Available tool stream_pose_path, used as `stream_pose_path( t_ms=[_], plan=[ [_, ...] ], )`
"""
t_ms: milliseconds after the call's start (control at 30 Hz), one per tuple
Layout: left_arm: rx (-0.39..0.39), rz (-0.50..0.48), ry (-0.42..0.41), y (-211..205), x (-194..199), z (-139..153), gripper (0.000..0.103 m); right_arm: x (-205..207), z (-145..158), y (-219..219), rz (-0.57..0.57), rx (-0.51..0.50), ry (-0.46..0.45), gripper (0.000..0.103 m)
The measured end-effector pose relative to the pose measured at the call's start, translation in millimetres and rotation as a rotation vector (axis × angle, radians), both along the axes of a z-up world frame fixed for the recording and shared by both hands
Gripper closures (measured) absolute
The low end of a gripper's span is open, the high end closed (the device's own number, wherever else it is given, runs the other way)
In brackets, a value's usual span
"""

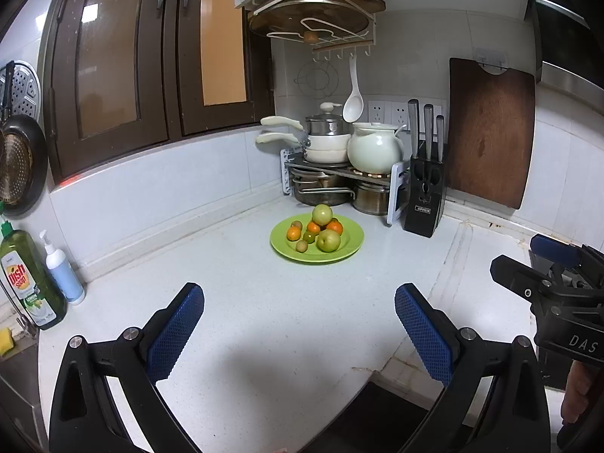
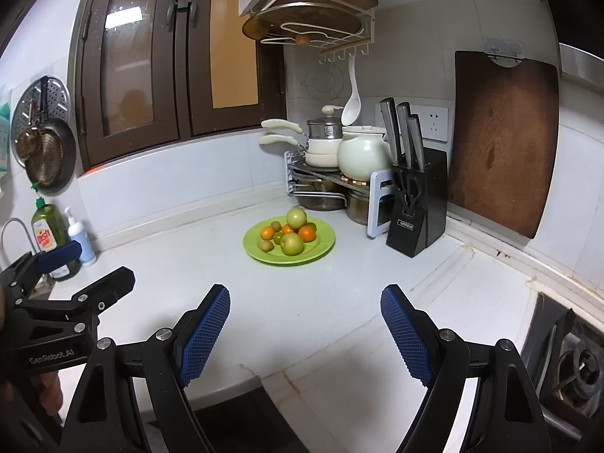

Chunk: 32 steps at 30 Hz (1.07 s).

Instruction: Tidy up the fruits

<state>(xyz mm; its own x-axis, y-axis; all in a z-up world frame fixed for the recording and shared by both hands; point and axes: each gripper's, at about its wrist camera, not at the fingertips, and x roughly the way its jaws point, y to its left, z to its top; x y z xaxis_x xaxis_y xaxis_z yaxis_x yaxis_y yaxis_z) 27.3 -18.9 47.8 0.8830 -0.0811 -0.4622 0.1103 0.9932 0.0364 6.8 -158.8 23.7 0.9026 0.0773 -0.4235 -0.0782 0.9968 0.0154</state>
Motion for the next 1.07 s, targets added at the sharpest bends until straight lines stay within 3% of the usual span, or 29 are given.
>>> stream_pose_path(
  t_ms=[1067],
  plan=[
    [-0.011,-0.004,-0.004,-3.2,-0.2,2.1,0.0,-0.9,0.1,1.0,-0.002,0.002,0.001,0.02]
  ],
)
